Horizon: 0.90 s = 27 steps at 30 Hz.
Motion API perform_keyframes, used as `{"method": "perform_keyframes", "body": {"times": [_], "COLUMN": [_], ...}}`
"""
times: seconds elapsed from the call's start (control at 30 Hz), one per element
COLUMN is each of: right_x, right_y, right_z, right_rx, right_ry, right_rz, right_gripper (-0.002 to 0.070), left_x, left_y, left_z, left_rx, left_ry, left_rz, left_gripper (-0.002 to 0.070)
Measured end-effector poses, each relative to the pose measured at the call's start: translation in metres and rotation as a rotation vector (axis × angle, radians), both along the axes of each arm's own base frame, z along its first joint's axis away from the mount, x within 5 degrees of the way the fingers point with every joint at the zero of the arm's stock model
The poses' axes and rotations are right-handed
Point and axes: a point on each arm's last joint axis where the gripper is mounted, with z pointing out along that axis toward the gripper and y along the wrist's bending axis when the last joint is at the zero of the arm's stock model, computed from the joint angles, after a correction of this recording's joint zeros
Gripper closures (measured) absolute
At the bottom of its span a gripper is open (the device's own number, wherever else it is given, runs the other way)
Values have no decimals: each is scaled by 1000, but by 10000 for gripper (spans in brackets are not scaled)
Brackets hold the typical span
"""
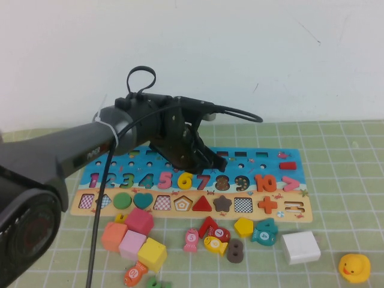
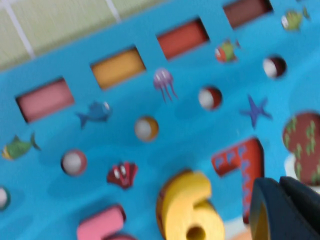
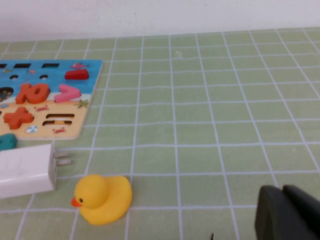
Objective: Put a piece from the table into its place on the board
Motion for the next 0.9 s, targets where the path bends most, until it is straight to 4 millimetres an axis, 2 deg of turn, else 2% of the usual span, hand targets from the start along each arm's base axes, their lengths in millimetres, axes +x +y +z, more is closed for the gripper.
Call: {"method": "perform_keyframes", "body": {"times": [0.13, 0.43, 0.7, 0.83, 0.9], "right_x": [0, 0, 0, 0, 0], "right_y": [0, 0, 0, 0, 0], "right_z": [0, 0, 0, 0, 0], "right_rx": [0, 0, 0, 0, 0], "right_ry": [0, 0, 0, 0, 0], "right_rz": [0, 0, 0, 0, 0], "right_gripper": [678, 678, 678, 678, 678], "left_x": [4, 8, 9, 8, 7], "left_y": [0, 7, 8, 9, 11], "left_z": [-2, -24, -25, -14, 2], "left_rx": [-31, -6, 5, 13, 19], "left_ry": [-11, 44, 39, 10, -29], "left_rz": [53, 80, 81, 66, 40], "left_gripper": [676, 676, 676, 676, 676]}}
